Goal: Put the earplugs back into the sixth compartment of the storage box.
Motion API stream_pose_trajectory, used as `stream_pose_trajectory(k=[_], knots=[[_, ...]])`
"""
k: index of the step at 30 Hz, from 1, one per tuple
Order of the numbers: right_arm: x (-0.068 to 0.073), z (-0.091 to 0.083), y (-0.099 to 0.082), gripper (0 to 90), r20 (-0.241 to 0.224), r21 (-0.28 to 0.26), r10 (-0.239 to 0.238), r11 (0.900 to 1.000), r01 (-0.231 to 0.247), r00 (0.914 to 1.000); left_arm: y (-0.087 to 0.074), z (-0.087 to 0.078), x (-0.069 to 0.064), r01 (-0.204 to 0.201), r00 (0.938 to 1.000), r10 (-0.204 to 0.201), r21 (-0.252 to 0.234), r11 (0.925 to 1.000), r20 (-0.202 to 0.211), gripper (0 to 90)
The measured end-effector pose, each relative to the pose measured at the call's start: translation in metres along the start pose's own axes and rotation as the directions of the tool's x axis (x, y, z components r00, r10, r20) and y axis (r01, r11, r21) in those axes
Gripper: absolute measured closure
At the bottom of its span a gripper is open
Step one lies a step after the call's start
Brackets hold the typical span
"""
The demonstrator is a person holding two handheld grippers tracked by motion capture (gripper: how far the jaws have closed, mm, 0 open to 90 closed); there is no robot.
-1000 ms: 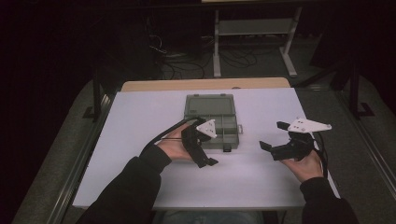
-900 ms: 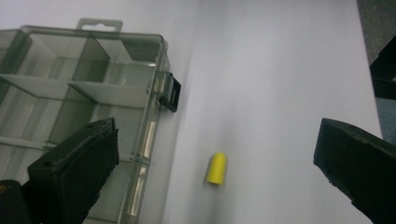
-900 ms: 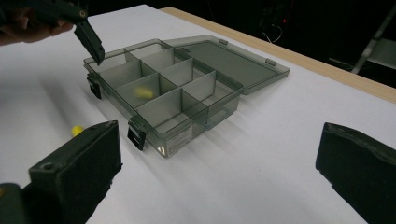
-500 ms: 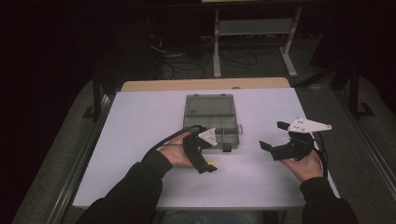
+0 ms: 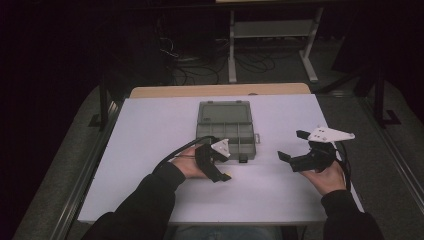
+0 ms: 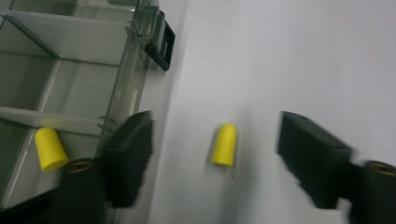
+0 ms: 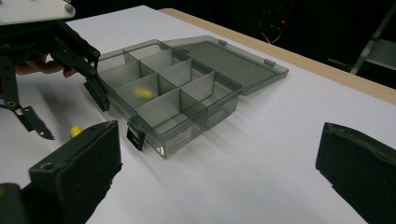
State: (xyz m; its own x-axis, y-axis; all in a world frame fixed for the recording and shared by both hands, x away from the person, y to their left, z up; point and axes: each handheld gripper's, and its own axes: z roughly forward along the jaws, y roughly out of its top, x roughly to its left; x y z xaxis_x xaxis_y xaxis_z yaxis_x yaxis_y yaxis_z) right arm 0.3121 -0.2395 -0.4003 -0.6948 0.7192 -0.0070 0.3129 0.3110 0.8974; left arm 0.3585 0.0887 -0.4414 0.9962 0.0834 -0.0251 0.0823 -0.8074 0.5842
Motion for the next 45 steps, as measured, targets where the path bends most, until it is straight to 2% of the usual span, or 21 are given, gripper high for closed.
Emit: stream_pose_trajectory(k=[4,10,18,19,23,30,35,45], knots=[[0.000,0.000,0.000,0.0,0.001,-0.001,0.000,1.0000,0.000,1.0000,-0.002,0.005,-0.002,-0.013,0.9999,0.013,0.025,0.9996,0.001,40.8],[0.000,0.000,0.000,0.0,0.000,0.001,0.001,1.0000,-0.001,1.0000,-0.002,0.010,-0.002,-0.028,0.9996,0.028,0.039,0.9988,-0.010,52.5],[0.000,0.000,0.000,0.0,0.000,-0.002,0.000,1.0000,0.000,1.0000,-0.001,0.008,-0.003,-0.045,0.9983,0.047,0.050,0.9977,-0.033,77.9],[0.000,0.000,0.000,0.0,0.000,-0.001,0.000,1.0000,0.000,1.0000,-0.001,0.007,-0.003,-0.044,0.9983,0.046,0.048,0.9978,-0.036,79.1],[-0.001,-0.001,0.000,0.0,0.001,-0.001,0.001,1.0000,-0.001,1.0000,-0.001,0.002,-0.001,-0.031,0.9991,0.032,0.037,0.9988,-0.028,80.1],[-0.001,-0.001,0.000,0.0,0.000,-0.002,0.001,1.0000,-0.001,1.0000,0.000,-0.016,0.001,-0.028,0.9985,0.029,0.022,0.9993,-0.046,80.1],[0.000,-0.001,0.000,0.0,0.001,-0.004,0.001,1.0000,-0.001,1.0000,0.004,-0.029,0.002,-0.039,0.9968,0.041,0.029,0.9988,-0.069,80.1],[0.000,-0.001,0.000,0.0,0.002,-0.007,0.002,1.0000,-0.002,1.0000,0.017,-0.058,0.004,-0.056,0.9933,0.057,0.010,0.9984,-0.100,80.1]])
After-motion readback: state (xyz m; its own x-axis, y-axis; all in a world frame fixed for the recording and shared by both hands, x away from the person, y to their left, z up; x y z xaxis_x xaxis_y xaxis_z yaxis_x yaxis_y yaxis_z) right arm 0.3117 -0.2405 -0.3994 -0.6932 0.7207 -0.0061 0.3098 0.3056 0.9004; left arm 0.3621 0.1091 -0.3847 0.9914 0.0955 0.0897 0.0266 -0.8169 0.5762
